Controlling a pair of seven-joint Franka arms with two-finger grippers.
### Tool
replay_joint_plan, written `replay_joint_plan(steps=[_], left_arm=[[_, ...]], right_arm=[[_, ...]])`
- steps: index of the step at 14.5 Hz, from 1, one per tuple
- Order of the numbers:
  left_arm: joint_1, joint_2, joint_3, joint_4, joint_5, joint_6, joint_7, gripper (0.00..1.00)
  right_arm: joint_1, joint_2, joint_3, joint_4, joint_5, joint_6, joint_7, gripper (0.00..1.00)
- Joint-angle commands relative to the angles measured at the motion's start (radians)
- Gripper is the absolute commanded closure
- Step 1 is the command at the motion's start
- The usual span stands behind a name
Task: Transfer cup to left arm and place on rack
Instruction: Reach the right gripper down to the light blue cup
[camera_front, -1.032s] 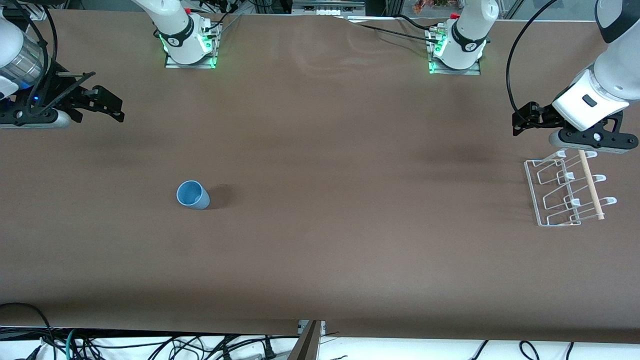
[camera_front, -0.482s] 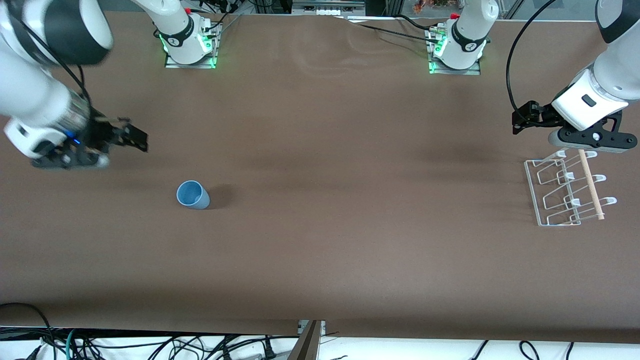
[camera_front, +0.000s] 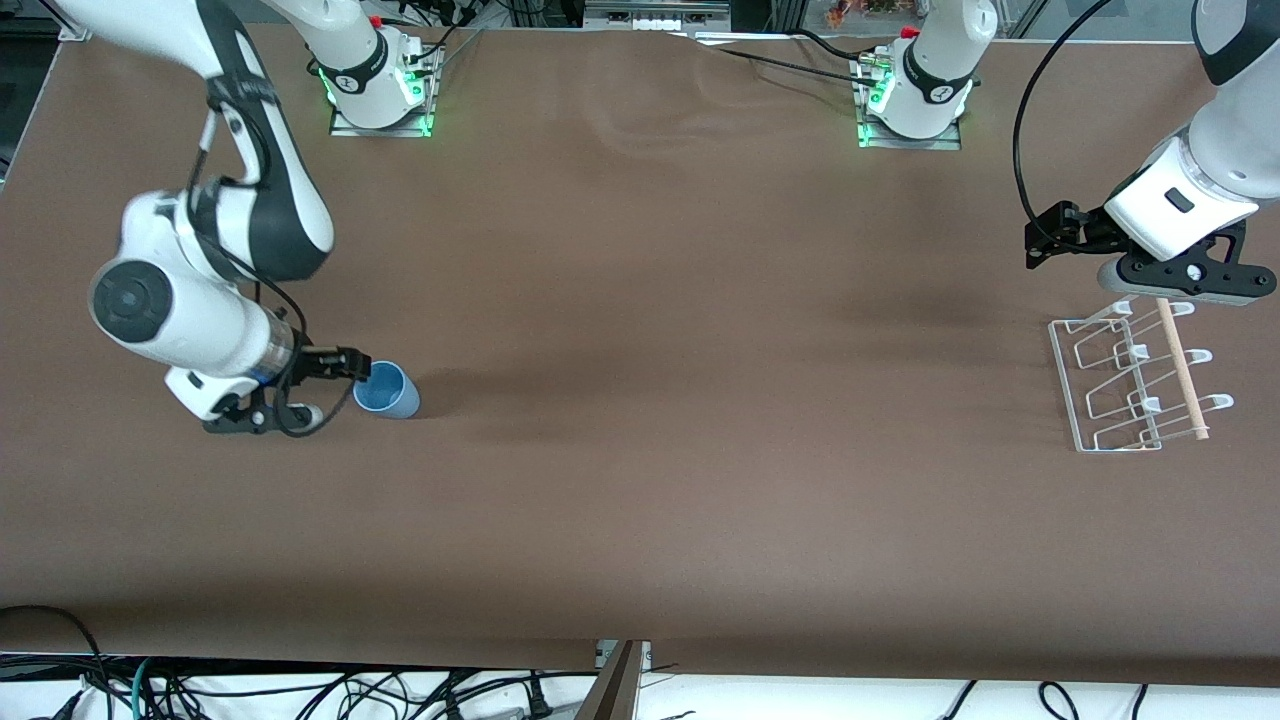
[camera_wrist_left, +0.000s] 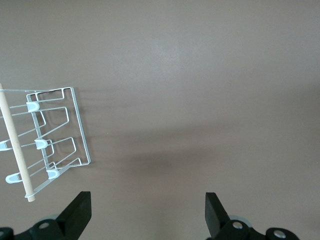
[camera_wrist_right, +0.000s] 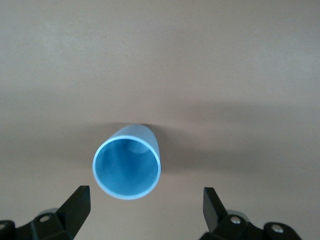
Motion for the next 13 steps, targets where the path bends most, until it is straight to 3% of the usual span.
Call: replay_joint_plan(steps=[1,13], left_arm=[[-0.001,0.006,0.002,0.026,-0.013,-0.022,-0.010,0.00],[-0.001,0.006,0.002,0.027,-0.013,-0.021,-0.010,0.00]], right_arm=[[0.004,0.019,-0.002,0.017,0.000,0.001,0.000,0.00],[-0.005,0.096,-0.005,-0.007,-0.004,-0.001,-0.098,0.00]])
